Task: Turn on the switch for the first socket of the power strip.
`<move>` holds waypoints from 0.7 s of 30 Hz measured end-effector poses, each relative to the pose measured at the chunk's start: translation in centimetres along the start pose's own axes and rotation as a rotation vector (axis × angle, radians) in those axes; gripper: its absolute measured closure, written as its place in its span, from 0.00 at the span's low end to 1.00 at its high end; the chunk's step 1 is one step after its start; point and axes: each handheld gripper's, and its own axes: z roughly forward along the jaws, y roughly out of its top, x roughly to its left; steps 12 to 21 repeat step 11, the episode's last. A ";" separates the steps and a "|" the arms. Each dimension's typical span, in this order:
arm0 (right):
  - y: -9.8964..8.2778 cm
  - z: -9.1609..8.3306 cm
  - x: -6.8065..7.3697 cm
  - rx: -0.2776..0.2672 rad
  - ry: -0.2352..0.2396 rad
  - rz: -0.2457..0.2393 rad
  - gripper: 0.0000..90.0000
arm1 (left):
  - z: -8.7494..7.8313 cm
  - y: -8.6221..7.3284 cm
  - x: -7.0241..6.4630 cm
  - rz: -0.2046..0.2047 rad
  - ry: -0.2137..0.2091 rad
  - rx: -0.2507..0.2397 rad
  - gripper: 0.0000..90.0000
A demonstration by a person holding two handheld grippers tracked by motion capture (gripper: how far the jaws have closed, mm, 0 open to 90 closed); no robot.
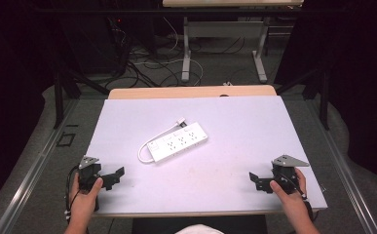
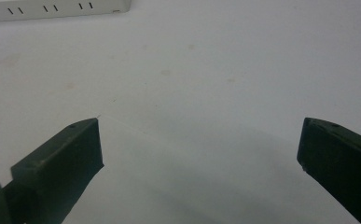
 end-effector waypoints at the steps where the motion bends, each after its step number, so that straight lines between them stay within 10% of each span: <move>1: 0.0 0.0 -0.1 0.000 0.001 -0.003 0.00 | 0.0 0.0 0.0 -0.001 0.000 0.000 0.01; 21: 0.0 0.0 -0.1 0.004 0.000 0.005 0.00 | -0.1 0.1 0.1 0.000 0.000 0.010 0.01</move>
